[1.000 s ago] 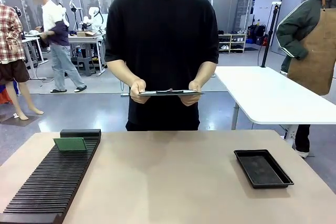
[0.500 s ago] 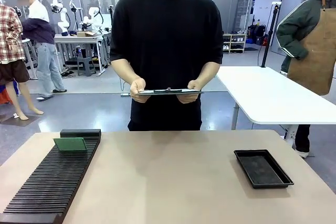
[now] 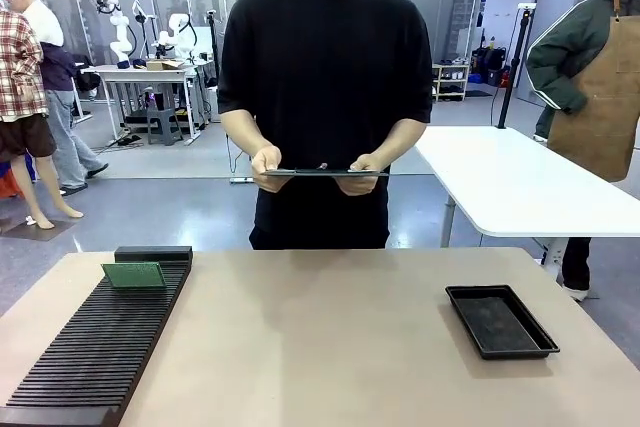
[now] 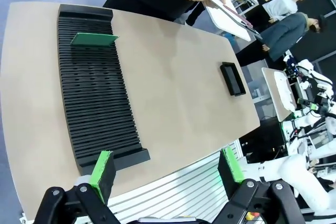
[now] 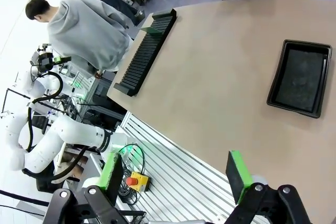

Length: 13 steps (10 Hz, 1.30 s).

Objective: Inspect the PCB.
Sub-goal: Pick up the Blank PCB and present it to the human.

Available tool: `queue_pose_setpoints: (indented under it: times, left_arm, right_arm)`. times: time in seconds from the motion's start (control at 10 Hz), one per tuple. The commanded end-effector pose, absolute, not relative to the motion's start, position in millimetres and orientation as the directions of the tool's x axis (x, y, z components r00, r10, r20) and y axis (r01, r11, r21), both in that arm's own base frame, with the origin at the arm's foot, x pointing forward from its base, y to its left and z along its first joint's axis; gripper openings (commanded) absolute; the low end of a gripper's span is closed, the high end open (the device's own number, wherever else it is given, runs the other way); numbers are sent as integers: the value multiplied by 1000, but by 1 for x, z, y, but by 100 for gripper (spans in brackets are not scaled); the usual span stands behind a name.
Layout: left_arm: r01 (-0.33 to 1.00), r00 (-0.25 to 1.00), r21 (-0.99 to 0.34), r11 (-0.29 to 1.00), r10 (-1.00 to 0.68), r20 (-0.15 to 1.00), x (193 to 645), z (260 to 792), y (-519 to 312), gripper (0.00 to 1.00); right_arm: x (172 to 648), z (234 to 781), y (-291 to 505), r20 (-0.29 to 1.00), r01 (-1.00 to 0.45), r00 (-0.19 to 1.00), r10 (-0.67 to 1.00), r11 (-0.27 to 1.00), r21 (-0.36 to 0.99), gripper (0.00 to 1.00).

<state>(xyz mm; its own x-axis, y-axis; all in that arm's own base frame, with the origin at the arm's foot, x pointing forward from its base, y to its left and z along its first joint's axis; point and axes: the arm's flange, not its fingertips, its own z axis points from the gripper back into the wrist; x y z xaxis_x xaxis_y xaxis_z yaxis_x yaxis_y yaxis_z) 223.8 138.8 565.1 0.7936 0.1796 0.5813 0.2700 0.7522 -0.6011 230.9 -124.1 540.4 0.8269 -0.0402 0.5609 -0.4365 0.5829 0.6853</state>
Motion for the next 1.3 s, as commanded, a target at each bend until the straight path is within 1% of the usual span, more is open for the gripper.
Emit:
queue_pose_setpoints:
  times: [0.0, 0.1, 0.2, 0.6, 0.7, 0.8, 0.9, 1.0, 1.1, 1.2]
  left_arm:
    - [254, 791, -603, 756, 197, 579, 216, 544, 119, 100]
    - [260, 783, -602, 755, 201, 589, 215, 544, 119, 100]
    - [269, 795, -601, 753, 179, 580, 224, 565, 138, 100]
    - [269, 795, -601, 753, 179, 580, 224, 565, 138, 100]
    - [288, 771, -440, 851, 67, 633, 229, 590, 115, 100]
    - [344, 754, -284, 895, -83, 651, 235, 611, 89, 100]
    - [390, 737, -178, 904, -190, 648, 243, 621, 72, 100]
    - [490, 692, -59, 870, -347, 632, 251, 625, 57, 100]
    - [600, 610, 157, 785, -575, 544, 265, 624, 35, 100]
    - [614, 574, 336, 714, -697, 430, 285, 617, 11, 100]
  right_arm:
    - [224, 524, -110, 569, -443, 822, -31, 592, 673, 100]
    - [224, 523, -109, 570, -449, 822, -26, 586, 674, 100]
    - [232, 540, -123, 558, -435, 829, -36, 586, 684, 100]
    - [232, 540, -123, 558, -435, 829, -36, 586, 684, 100]
    - [232, 540, -123, 558, -435, 829, -36, 586, 684, 100]
    - [232, 540, -123, 558, -435, 829, -36, 586, 684, 100]
    - [232, 540, -123, 558, -435, 829, -36, 586, 684, 100]
    - [232, 540, -123, 558, -435, 829, -36, 586, 684, 100]
    - [232, 540, -123, 558, -435, 829, -36, 586, 684, 100]
    - [232, 540, -123, 558, -435, 829, -36, 586, 684, 100]
